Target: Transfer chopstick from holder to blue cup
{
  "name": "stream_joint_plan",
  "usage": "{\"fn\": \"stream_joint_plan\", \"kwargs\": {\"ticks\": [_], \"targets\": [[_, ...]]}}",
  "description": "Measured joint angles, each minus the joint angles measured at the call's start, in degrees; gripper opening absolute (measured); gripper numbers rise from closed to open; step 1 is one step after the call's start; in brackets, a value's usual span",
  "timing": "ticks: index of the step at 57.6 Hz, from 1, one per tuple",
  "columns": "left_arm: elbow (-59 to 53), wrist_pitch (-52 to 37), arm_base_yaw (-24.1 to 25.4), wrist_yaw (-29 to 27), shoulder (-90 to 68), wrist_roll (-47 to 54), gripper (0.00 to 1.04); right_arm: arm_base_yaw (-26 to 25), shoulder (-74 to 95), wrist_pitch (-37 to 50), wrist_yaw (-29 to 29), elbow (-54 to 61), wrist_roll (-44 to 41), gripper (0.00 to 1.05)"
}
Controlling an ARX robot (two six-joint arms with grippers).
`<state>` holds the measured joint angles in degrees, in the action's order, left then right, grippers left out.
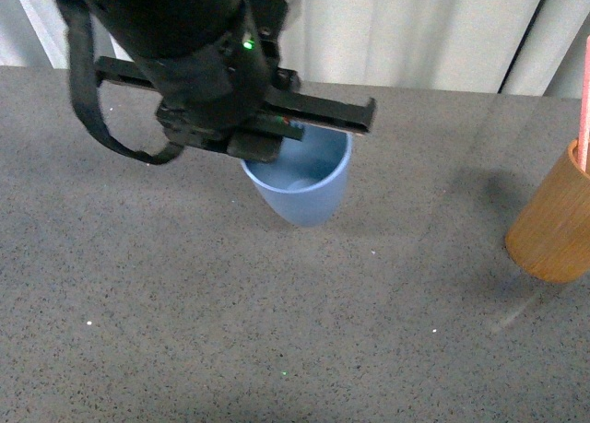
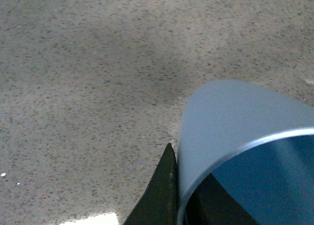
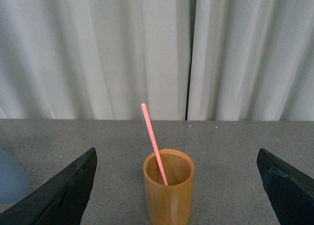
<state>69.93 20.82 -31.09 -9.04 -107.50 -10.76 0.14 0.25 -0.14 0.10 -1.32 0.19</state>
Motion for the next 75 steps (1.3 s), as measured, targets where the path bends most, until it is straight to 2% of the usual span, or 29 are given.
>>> {"fn": "stream_joint_plan", "kwargs": {"ticks": [6, 21, 30, 50, 75], "targets": [[0.5, -0.6, -3.3, -1.4, -2.7, -1.3, 0.03, 0.0, 0.0, 0.0, 0.0, 0.0, 0.0, 0.95], [2.5, -1.6, -6.1, -3.3, -8.1, -3.1, 0.03, 0.0, 0.0, 0.0, 0.0, 0.0, 0.0, 0.95], [3.4, -1.7, -7.1, -4.8, -9.9, -4.3, 0.03, 0.0, 0.0, 0.0, 0.0, 0.0, 0.0, 0.95], [3.5, -1.6, -9.5, -3.6, -10.5, -5.9, 0.03, 0.0, 0.0, 0.0, 0.0, 0.0, 0.0, 0.95], [4.9, -2.1, -10.1, -4.3, -12.0, -7.8, 0.06, 0.0, 0.0, 0.0, 0.0, 0.0, 0.0, 0.95]]}}
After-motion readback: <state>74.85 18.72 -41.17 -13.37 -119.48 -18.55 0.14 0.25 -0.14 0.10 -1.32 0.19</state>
